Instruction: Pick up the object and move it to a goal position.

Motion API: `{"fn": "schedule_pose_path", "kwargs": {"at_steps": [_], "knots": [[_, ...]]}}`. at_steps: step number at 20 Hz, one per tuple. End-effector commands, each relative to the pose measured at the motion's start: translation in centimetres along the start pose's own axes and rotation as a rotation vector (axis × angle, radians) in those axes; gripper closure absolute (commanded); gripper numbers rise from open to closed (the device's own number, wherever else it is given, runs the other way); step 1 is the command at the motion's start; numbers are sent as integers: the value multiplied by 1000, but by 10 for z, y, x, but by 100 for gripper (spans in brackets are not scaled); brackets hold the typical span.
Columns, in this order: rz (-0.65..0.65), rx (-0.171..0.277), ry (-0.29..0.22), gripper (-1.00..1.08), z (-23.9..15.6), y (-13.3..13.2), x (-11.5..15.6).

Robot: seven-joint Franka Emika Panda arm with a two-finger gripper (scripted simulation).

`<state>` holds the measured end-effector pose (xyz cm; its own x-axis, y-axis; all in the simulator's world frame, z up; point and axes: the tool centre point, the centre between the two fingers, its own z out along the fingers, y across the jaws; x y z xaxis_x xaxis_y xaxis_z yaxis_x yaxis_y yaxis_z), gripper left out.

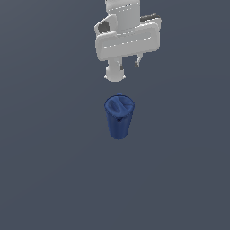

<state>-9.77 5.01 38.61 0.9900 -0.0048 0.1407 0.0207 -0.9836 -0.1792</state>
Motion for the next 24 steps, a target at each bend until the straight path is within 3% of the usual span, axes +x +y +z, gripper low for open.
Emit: {"fn": "schedule_pose_path", "kwargs": {"at_steps": [1, 12, 24], "knots": [[-3, 28, 29, -20, -12, -13, -6], [-14, 80, 141, -20, -38, -62, -33], [9, 35, 212, -20, -4, -83, -52]]}}
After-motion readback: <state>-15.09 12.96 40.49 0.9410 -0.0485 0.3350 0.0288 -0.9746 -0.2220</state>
